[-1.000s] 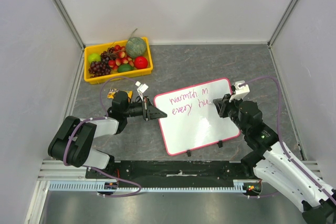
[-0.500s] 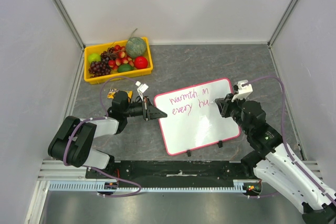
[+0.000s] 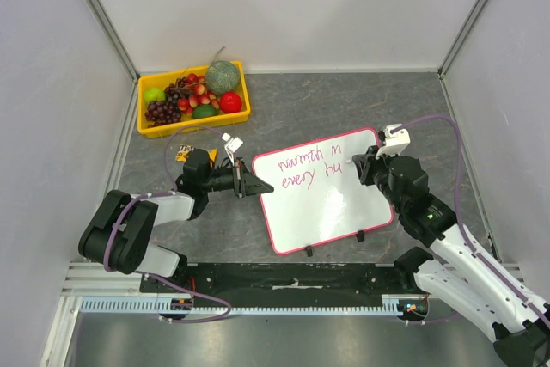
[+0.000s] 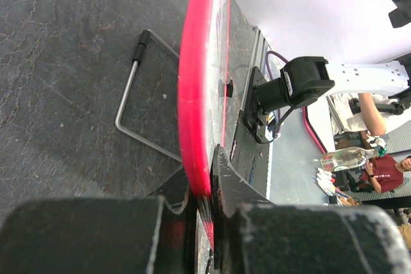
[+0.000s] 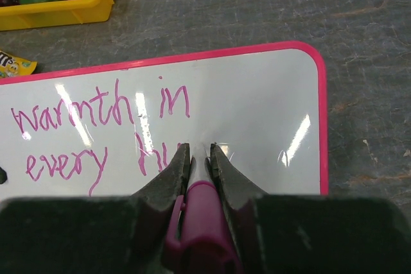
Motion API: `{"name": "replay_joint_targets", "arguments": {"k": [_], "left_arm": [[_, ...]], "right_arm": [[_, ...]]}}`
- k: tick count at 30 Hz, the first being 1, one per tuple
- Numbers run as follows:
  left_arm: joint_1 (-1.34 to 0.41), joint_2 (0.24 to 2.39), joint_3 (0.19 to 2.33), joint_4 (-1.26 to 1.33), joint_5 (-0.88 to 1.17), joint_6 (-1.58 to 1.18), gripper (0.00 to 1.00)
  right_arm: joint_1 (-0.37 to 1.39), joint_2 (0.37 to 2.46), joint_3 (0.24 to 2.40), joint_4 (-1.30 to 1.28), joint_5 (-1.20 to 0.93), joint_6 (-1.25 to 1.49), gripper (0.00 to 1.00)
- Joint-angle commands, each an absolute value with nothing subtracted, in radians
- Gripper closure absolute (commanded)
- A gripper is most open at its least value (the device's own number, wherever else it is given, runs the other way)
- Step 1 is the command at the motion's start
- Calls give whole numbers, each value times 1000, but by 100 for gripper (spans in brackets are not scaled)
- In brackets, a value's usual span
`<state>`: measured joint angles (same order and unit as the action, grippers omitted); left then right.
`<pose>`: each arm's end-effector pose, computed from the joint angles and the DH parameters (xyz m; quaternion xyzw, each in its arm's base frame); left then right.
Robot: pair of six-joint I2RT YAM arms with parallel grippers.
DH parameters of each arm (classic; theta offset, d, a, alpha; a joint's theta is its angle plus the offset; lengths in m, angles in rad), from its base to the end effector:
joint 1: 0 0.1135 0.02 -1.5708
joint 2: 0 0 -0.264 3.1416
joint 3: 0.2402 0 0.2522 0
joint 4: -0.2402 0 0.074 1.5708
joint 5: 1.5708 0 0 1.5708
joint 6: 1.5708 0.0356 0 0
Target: Write a sentence on the whiteboard
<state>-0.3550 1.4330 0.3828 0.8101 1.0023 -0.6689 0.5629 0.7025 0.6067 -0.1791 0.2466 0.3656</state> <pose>0.2222 -0.1144 0.1702 0.1851 0.7278 -0.5947 0.2868 0.1505 0.0847 0.2909 -0.0041 0.7947 0.1805 0.5795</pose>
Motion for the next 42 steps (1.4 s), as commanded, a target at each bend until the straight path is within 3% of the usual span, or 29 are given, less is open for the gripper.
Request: {"name": "replay_joint_targets", "arguments": {"k": [1,30,42], "left_arm": [[-373,1460,367,764,979,-449,98],[-373,1463,365,764,982,-448,98],[-371,1460,365,764,977,-448,98]], "right_arm": [[558,696,617,-137,273,354,100],[560,661,525,-205,189,376,100],[558,669,563,-189,279,354,100]]}}
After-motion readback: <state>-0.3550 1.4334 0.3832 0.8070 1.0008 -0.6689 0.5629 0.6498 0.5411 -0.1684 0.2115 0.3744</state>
